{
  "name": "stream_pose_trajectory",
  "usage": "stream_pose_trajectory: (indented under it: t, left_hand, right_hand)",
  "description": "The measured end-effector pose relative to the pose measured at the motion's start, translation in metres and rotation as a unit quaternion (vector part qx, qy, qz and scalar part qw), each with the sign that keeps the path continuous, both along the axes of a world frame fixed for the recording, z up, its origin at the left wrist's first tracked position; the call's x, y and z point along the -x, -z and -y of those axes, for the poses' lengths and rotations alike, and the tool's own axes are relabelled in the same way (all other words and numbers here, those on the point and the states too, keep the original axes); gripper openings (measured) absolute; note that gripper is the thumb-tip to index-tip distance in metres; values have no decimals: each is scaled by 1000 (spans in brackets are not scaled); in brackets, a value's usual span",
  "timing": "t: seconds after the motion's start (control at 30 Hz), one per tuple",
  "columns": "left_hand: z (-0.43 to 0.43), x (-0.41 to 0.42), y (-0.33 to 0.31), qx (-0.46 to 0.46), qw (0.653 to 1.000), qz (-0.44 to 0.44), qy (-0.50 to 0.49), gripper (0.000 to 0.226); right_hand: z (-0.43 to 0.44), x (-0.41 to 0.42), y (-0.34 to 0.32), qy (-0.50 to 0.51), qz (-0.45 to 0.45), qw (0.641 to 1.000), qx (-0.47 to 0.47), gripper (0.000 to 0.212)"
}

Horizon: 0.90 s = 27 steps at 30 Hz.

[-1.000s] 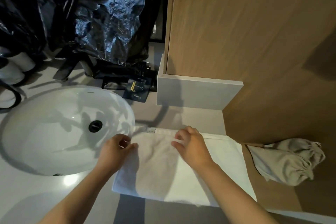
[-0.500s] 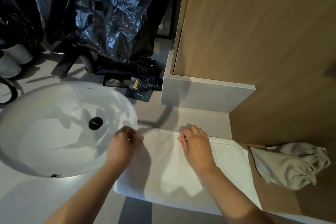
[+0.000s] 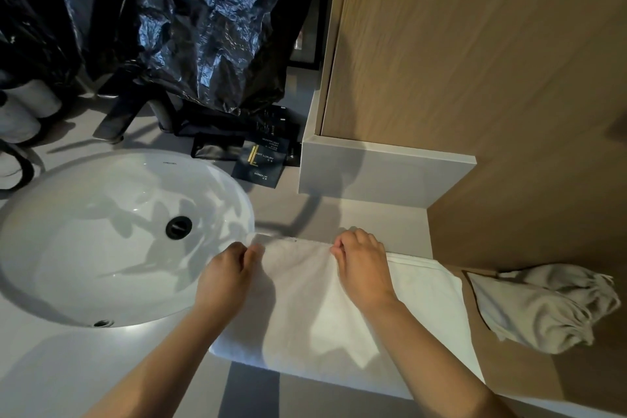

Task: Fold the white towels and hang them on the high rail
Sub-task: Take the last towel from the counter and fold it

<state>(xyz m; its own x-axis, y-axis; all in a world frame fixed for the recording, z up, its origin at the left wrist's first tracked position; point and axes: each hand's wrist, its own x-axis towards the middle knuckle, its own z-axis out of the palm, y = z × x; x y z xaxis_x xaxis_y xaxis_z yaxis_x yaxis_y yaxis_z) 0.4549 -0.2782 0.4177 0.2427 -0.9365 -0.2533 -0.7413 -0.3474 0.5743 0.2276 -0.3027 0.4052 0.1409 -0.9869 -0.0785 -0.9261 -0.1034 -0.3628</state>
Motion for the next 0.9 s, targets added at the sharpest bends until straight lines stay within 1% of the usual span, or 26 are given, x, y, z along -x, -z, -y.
stream_pose_trajectory:
  t: [0.1, 0.2, 0.27, 0.33, 0.37, 0.5, 0.6, 0.67, 0.77, 0.83, 0.9]
  left_hand:
    - [6, 1, 0, -21, 999, 11, 24, 44]
    - [-2, 0, -3, 5, 999, -28, -30, 38]
    - [-11, -1, -5, 21, 996, -55, -61, 36]
    - [-17, -1, -7, 10, 996, -65, -67, 35]
    - [-19, 0, -7, -2, 996, -65, -65, 35]
    - [-19, 7, -10, -43, 993, -77, -77, 34]
    - [-18, 5, -14, -41, 988, -113, -93, 33]
    - [-23, 4, -13, -18, 991, -96, -93, 35]
    - [-30, 6, -8, 34, 993, -55, -98, 36]
    - [-30, 7, -3, 40, 993, -34, -108, 37]
    - [-27, 9, 0, 32, 993, -10, -116, 35]
  right_hand:
    - [-1, 3, 0, -2, -19, 1000, 2, 24]
    - [-10, 16, -3, -1, 4, 999, 37, 25]
    - [-16, 27, -3, -3, -19, 999, 43, 27]
    - [-18, 35, -2, -12, -55, 998, 24, 31]
    - [-18, 37, -2, -15, -57, 998, 12, 32]
    - [-14, 35, -5, -38, -50, 998, -9, 32]
    - [-16, 36, -10, -16, 2, 1000, 6, 30]
    - [-17, 35, -11, -11, -1, 1000, 12, 31]
    - [-16, 29, -3, -13, -81, 997, -12, 39]
    - [-13, 26, 0, 2, -109, 994, -18, 43]
    - [-10, 26, 3, 12, -104, 994, -16, 44]
